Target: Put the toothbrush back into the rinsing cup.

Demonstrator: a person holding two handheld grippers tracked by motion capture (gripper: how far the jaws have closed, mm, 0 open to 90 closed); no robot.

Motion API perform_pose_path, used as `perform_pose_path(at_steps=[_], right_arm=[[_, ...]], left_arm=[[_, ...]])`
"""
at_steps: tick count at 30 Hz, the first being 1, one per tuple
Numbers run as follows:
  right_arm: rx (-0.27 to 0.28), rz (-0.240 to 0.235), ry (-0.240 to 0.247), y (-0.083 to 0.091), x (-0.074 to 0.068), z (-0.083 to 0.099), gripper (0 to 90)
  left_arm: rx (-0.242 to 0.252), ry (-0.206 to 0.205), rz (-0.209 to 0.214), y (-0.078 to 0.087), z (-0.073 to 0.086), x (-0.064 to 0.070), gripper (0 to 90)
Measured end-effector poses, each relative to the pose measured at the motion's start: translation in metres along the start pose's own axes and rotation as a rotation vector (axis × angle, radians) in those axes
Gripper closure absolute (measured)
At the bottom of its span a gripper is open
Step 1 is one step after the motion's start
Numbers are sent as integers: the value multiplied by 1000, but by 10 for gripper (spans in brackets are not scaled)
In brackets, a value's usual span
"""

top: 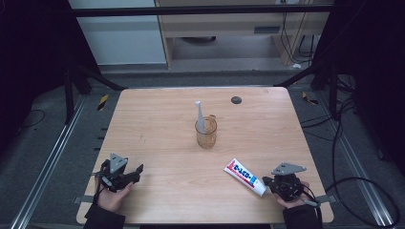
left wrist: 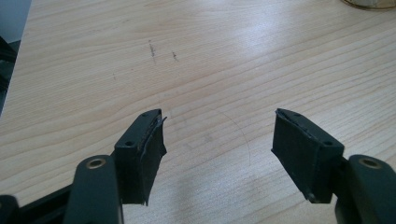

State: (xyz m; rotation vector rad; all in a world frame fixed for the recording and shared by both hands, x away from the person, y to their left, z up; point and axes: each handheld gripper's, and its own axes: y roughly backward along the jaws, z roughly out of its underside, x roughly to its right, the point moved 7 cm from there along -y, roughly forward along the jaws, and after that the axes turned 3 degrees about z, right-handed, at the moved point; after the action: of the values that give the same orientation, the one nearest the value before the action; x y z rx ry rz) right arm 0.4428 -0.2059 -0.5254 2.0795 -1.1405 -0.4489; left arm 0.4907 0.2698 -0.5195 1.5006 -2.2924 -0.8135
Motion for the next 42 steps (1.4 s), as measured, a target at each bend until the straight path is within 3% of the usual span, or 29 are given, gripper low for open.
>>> perform_pose_path(at_steps=[10, 14, 21, 27, 42], right_arm=[[-4, -8, 2, 2, -4, 1, 881], [20, 20, -14, 7, 2, -3, 863], [62, 47, -19, 12, 8, -14, 758], [81, 44, -17, 16, 7, -28, 674], [76, 46, 1, 19, 0, -43, 571]], left_arm=[[1, 0, -3, 0, 0, -1, 326], [0, -1, 0, 0, 0, 0, 324], [0, -7, 5, -2, -1, 0, 322], [-2, -10, 5, -2, -1, 0, 323], [-7, -18, 8, -3, 0, 1, 324]])
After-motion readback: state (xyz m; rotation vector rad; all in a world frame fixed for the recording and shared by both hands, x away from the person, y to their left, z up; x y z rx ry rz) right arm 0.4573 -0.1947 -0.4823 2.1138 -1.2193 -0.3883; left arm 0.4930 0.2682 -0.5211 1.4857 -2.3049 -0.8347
